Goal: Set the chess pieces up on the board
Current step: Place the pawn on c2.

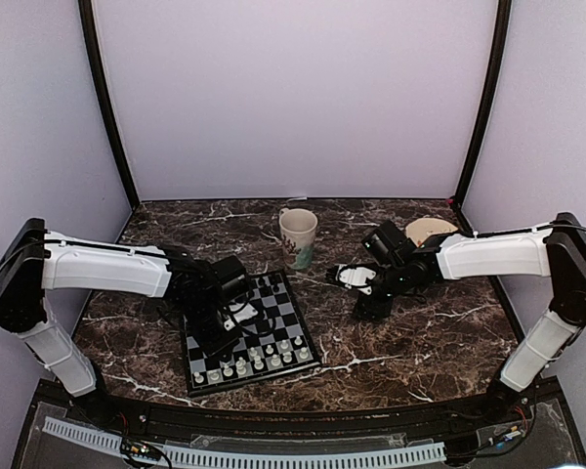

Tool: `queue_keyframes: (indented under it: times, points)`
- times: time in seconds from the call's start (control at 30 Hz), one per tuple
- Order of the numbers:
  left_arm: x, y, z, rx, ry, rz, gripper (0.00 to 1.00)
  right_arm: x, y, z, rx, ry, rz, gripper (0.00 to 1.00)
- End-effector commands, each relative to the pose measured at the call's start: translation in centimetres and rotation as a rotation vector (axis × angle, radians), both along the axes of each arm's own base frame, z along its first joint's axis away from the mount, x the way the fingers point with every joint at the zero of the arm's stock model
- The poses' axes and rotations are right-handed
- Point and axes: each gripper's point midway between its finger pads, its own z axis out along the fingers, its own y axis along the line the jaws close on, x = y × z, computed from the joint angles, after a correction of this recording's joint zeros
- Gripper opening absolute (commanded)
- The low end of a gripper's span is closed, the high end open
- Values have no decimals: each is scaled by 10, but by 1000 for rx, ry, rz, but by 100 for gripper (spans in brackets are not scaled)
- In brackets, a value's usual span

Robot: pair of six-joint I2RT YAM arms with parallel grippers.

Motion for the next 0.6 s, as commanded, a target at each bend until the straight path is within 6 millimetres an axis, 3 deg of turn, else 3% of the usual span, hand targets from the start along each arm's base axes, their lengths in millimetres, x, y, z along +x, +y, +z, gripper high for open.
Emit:
queue_keyframes:
  times: [0.0,0.57]
  points:
    - [-3,4,-2,22,6,2,9,3,7,5,5,-16,15,74]
    - [5,3,-3,22,-35,-1,12,2,6,2,-3,-10,16,74]
